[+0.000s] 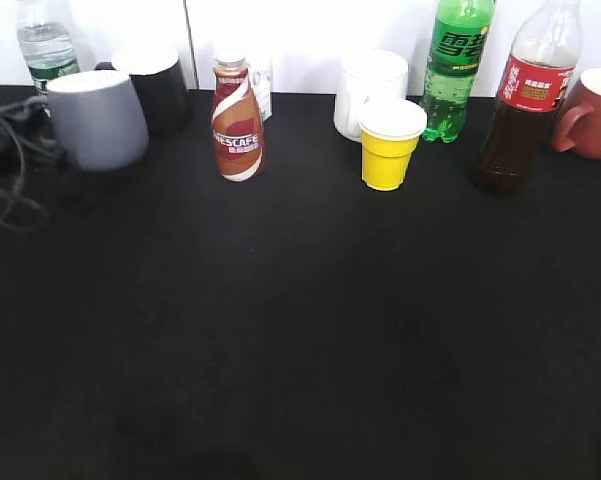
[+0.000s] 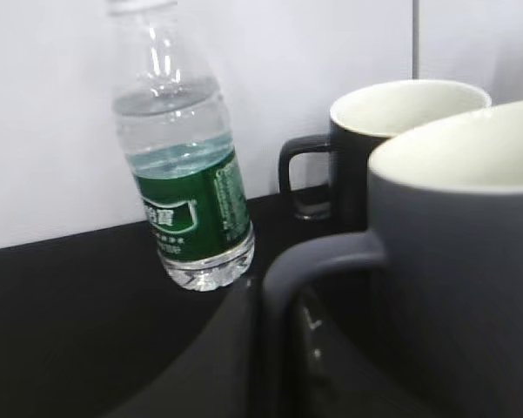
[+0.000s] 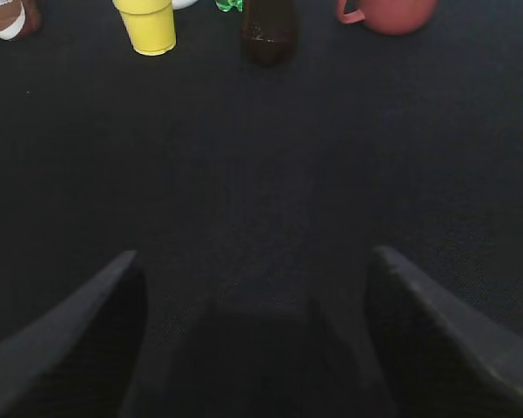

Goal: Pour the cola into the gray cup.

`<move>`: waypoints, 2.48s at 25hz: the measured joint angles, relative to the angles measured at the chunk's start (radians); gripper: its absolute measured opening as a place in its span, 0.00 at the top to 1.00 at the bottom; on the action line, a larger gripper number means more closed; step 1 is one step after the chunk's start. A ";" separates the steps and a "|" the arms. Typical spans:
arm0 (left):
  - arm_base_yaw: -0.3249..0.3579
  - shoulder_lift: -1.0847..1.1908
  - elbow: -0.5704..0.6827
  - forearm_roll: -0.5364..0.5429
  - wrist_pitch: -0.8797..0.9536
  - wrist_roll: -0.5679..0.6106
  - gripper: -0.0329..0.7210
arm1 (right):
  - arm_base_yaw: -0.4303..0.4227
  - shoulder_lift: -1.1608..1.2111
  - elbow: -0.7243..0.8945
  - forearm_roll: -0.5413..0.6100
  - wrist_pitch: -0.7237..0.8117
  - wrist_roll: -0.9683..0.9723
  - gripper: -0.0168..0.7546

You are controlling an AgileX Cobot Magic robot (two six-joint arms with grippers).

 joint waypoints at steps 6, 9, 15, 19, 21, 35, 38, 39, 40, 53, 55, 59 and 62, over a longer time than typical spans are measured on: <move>0.000 -0.112 0.001 0.072 0.134 -0.027 0.88 | 0.000 0.000 -0.015 0.000 -0.041 0.000 0.21; 0.000 -0.121 0.003 0.099 0.139 -0.079 0.88 | 0.000 0.097 -0.035 -0.002 -0.251 0.000 0.21; 0.000 -0.143 0.039 0.137 0.165 -0.109 0.88 | 0.000 0.358 -0.035 0.042 -0.581 0.000 0.21; 0.000 -0.242 0.039 0.187 0.240 -0.130 0.88 | 0.000 0.564 -0.035 0.076 -0.789 0.000 0.21; 0.000 -0.309 0.039 0.220 0.252 -0.181 0.88 | 0.000 0.689 -0.035 0.079 -0.961 -0.029 0.21; -0.001 -0.400 0.040 0.328 0.318 -0.265 0.88 | 0.001 1.383 0.157 -0.267 -1.989 -0.013 0.33; -0.001 -0.409 0.040 0.330 0.317 -0.266 0.88 | 0.001 1.606 0.177 -0.288 -2.229 -0.003 0.33; -0.001 -0.410 0.040 0.330 0.314 -0.266 0.88 | 0.001 1.643 0.177 -0.317 -2.235 -0.003 0.33; -0.001 -0.410 0.040 0.337 0.314 -0.266 0.88 | 0.001 1.667 0.178 -0.353 -2.241 -0.002 0.33; -0.001 -0.410 0.040 0.385 0.311 -0.266 0.88 | 0.001 1.818 0.063 -0.416 -2.251 0.178 0.33; -0.001 -0.410 0.040 0.386 0.311 -0.266 0.88 | 0.001 1.839 0.025 -0.421 -2.251 0.180 0.33; -0.001 -0.410 0.040 0.386 0.311 -0.266 0.88 | 0.001 1.901 -0.034 -0.454 -2.251 0.224 0.32; -0.001 -0.410 0.040 0.386 0.311 -0.266 0.88 | 0.001 1.904 -0.083 -0.464 -2.251 0.257 0.26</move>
